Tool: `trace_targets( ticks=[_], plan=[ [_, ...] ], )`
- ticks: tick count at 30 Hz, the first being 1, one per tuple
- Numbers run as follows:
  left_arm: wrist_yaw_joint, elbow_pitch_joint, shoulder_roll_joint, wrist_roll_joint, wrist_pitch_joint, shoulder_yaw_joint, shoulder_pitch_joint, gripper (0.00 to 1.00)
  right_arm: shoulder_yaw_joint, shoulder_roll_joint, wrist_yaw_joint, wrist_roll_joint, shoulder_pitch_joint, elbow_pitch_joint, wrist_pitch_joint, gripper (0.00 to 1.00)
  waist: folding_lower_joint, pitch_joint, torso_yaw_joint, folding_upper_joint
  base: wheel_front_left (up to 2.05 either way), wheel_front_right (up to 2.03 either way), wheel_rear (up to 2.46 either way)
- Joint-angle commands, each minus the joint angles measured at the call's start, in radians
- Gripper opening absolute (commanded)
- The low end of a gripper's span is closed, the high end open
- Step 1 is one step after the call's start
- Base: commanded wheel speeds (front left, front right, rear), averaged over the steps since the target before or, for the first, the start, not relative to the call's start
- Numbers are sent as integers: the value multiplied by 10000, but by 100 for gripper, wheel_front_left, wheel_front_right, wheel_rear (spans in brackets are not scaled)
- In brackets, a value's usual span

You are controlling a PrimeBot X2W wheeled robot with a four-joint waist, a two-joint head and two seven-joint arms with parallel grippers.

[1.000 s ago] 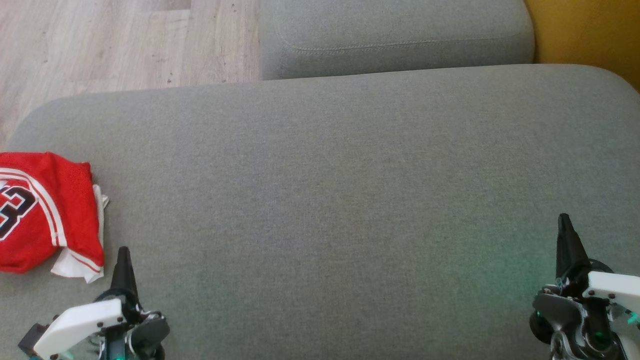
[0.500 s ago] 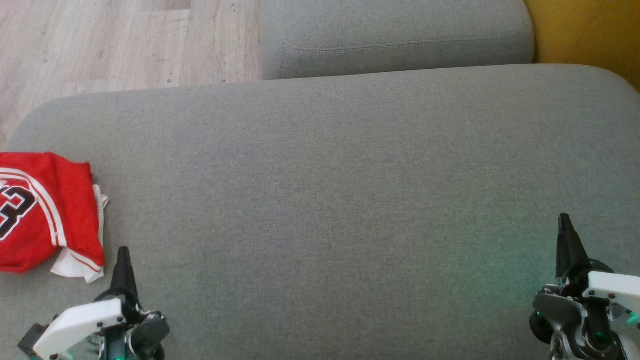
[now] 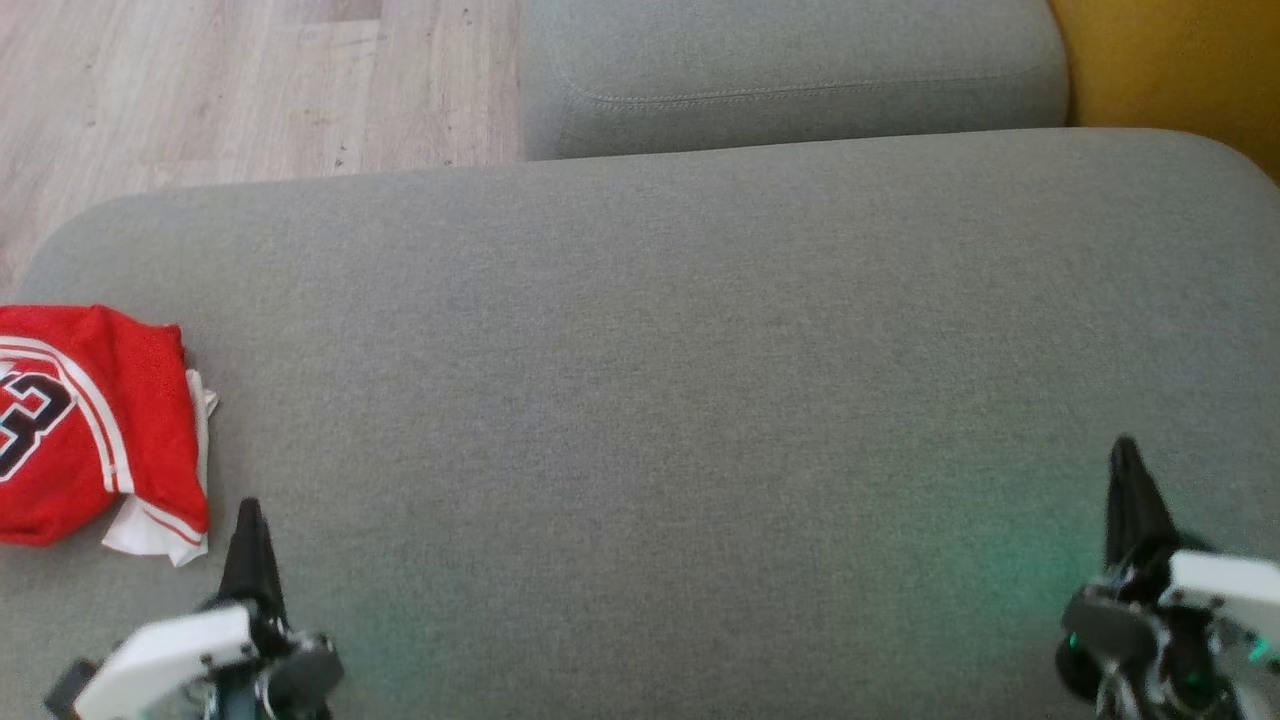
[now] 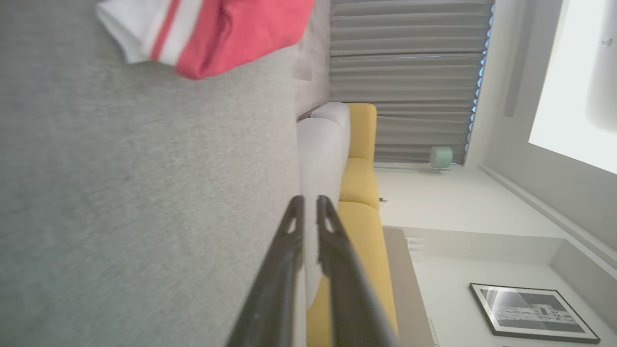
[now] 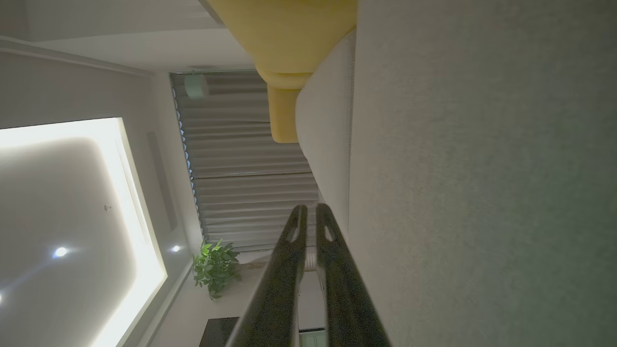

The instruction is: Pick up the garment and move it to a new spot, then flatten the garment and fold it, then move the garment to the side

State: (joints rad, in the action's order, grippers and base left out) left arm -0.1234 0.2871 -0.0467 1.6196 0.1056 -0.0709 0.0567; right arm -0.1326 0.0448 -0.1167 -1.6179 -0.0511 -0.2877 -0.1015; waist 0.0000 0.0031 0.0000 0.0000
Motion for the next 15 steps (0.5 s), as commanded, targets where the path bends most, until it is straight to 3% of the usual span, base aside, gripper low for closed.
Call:
trace_targets(
  ticks=[1, 4, 15],
  plan=[
    [2, 130, 8, -1, -3, 32, -50, 100, 9, -15, 19, 0, 45, -138, 1, 100, 0, 0, 0, 0, 0, 0, 0],
    [2, 560, 48, -4, -13, 56, -322, 100, 24, -82, 28, 2, 294, -587, 10, 100, 0, 3, 0, 0, 0, 0, 0],
    [-5, 551, -12, -668, -337, 70, -115, 100, 336, 49, 13, 440, 56, -493, 334, 100, 0, 57, 10, 0, 0, 0, 0]
  ],
)
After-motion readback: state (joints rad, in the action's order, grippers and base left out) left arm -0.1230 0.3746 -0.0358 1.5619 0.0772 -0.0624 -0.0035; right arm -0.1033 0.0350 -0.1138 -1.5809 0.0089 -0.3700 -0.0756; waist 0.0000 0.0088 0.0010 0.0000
